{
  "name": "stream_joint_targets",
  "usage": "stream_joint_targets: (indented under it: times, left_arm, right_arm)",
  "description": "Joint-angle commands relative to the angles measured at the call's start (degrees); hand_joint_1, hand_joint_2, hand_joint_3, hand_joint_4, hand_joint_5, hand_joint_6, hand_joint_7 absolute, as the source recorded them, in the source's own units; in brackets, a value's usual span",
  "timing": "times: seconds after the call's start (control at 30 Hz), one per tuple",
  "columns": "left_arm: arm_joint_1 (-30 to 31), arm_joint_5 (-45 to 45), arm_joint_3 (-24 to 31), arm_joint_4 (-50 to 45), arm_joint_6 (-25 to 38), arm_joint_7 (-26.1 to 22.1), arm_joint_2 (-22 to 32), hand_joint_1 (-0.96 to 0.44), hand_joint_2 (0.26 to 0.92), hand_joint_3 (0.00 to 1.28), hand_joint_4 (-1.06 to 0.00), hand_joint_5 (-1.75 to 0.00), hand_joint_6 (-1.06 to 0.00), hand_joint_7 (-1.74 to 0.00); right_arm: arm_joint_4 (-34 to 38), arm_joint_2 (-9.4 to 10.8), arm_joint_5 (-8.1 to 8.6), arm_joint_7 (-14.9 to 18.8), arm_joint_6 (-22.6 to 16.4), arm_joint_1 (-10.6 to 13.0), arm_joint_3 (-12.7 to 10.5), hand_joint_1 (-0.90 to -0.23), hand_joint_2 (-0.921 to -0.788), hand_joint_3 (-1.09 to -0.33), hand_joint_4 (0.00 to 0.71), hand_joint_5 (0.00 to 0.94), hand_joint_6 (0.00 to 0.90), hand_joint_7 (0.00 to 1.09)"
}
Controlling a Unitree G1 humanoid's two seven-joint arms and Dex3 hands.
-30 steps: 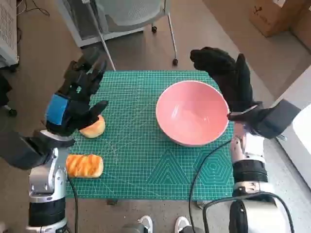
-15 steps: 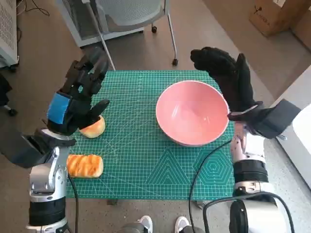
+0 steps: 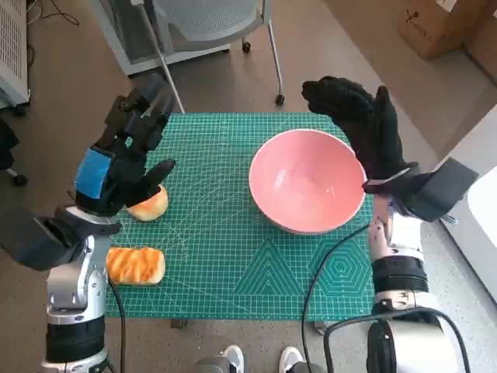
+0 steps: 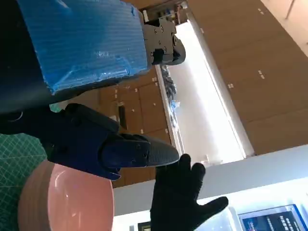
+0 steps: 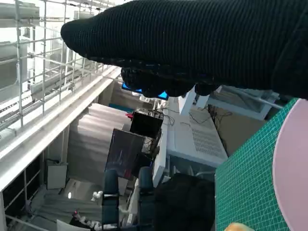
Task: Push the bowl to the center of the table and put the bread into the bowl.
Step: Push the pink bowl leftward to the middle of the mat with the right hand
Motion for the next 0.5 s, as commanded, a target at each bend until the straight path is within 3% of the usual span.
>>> stream_joint_targets:
  times: [0.03, 0.1, 0.23, 0.5]
  left_arm:
    - [0.5, 0.4, -0.3, -1.2, 0.5, 0.4, 0.2, -0.57, 0.921, 0.32, -0.12, 0.00, 0.00, -0.39]
    - [0.6, 0.4, -0.3, -1.2, 0.5, 0.4, 0.2, -0.57, 0.921, 0.32, -0.12, 0.00, 0.00, -0.39]
    - [1.0, 0.3, -0.1, -1.4, 0.5, 0.4, 0.4, -0.57, 0.921, 0.32, -0.13, 0.00, 0.00, -0.39]
    - [2.3, 0.2, 0.5, -2.0, 0.1, 0.5, 0.5, -0.57, 0.921, 0.31, -0.13, -0.01, 0.00, -0.40]
  right_arm:
    - [2.7, -1.9, 0.76, 1.2, 0.1, 0.9, -1.2, -0.692, -0.921, -0.679, 0.189, 0.000, 0.346, 0.00]
    - [4.4, -3.0, 1.15, 1.5, -0.2, 0.5, -2.2, -0.695, -0.921, -0.678, 0.189, 0.000, 0.344, 0.00]
    - [9.2, -5.1, 0.49, -1.0, -2.6, -0.5, -4.1, -0.693, -0.921, -0.682, 0.183, 0.000, 0.323, 0.00]
    - [18.1, -8.4, -3.28, -12.6, -4.2, -1.3, -5.4, -0.671, -0.921, -0.720, 0.128, 0.000, 0.288, 0.00]
